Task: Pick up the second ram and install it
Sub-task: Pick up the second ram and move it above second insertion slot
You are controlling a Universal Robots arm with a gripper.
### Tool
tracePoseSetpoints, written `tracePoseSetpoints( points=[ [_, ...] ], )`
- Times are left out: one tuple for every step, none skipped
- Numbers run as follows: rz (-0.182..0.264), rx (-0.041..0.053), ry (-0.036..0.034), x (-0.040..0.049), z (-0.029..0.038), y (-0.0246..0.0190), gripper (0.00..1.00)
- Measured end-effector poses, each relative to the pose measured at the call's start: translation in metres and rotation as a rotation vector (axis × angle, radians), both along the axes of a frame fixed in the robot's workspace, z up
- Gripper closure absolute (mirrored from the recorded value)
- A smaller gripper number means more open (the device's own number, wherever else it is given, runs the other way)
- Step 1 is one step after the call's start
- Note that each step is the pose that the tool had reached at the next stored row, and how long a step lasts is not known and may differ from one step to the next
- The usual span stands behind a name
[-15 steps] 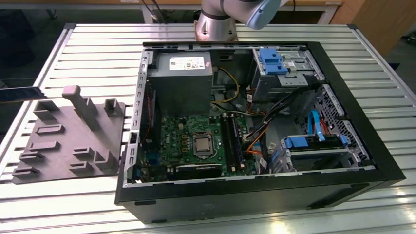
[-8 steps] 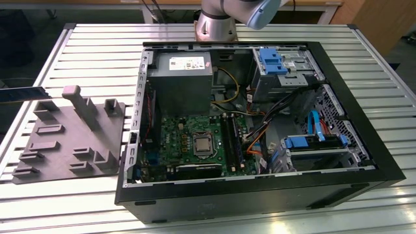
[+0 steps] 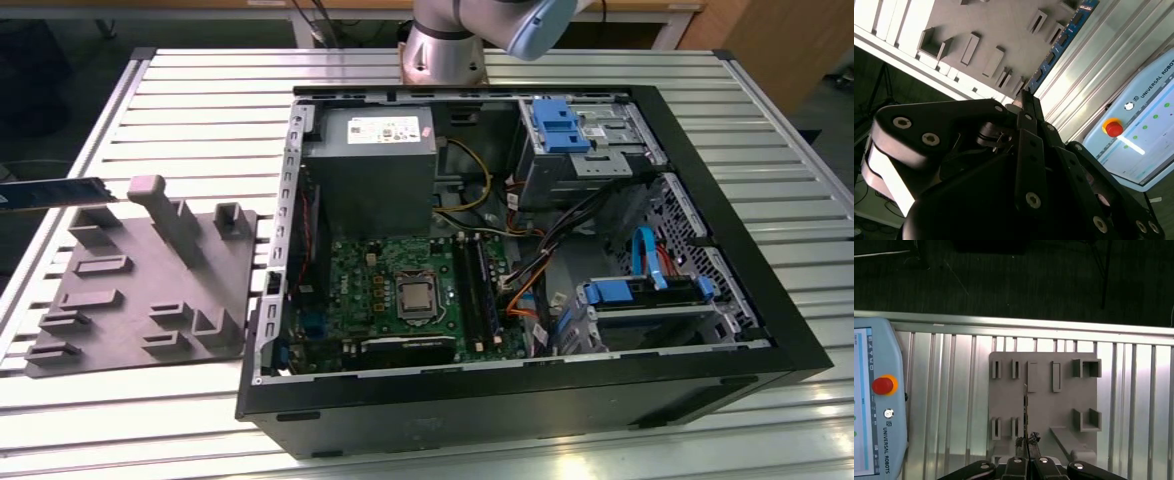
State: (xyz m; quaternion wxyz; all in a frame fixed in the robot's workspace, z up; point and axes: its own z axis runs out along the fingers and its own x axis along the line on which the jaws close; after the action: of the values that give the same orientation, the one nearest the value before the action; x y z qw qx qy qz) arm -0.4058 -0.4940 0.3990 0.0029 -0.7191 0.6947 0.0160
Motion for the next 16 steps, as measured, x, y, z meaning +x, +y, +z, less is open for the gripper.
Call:
tracePoseSetpoints(
  points=[
    [0.0,0.0,0.0,0.0009,0.0,0.0,0.89],
    [0.0,0.0,-0.0001,0.0019,0.0,0.0,0.89],
    [0.0,0.0,0.0,0.0028,0.0,0.0,0.89],
    [0.0,0.0,0.0,0.0038,0.0,0.0,0.89],
    [0.0,0.0,0.0,0.0046,0.0,0.0,0.89],
    [0.0,0.0,0.0,0.0054,0.0,0.0,0.89],
    [0.0,0.0,0.0,0.0062,0.0,0.0,0.89],
    [0.0,0.0,-0.0001,0.0069,0.0,0.0,0.89],
    [0.0,0.0,0.0,0.0075,0.0,0.0,0.89],
    [0.0,0.0,-0.0001,0.0081,0.0,0.0,0.89],
    [0.0,-0.0001,0.0001,0.0087,0.0,0.0,0.89],
    [0.0,0.0,-0.0001,0.0092,0.0,0.0,0.89],
    [0.0,0.0001,-0.0001,0.0097,0.0,0.0,0.89],
    [0.0,0.0,-0.0001,0.0101,0.0,0.0,0.89],
    [0.0,0.0,0.0,0.0105,0.0,0.0,0.89],
    [0.0,0.0001,-0.0001,0.0109,-0.0001,0.0,0.89]
  ],
)
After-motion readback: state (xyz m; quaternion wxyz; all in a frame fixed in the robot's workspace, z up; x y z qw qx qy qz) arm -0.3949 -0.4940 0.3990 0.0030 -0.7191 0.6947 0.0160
